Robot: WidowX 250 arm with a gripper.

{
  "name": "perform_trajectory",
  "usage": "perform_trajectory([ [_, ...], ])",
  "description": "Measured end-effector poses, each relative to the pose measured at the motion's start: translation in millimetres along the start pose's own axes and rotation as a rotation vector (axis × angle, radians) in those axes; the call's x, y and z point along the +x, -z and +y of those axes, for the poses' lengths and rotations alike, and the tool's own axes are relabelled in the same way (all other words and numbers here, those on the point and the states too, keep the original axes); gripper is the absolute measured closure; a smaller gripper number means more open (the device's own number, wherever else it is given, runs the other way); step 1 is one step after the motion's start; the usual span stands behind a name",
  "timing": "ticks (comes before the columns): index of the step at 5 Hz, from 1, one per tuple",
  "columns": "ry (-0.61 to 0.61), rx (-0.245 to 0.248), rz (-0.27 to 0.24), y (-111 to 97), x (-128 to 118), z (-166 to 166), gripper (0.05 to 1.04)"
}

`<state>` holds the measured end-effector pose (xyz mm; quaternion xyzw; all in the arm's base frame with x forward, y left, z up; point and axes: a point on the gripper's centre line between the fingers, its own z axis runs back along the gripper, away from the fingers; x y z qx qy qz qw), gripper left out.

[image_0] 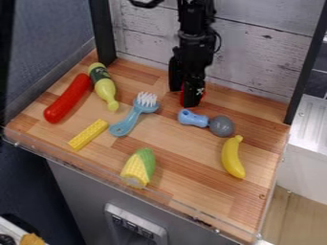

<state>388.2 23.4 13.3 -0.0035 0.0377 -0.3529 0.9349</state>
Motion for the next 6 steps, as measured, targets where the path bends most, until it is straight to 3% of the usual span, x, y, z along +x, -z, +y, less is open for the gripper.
perform_trajectory([
  [1,0.018,0.009,-0.006,2.1,1.0,2.4,0.085],
  [3,-0.099,0.012,-0.016,3.3,4.1,3.5,0.284],
  [5,-0.221,0.008,-0.017,3.1,5.1,3.9,0.285],
  [6,-0.351,-0.023,0.020,0.4,1.9,-0.8,0.285],
])
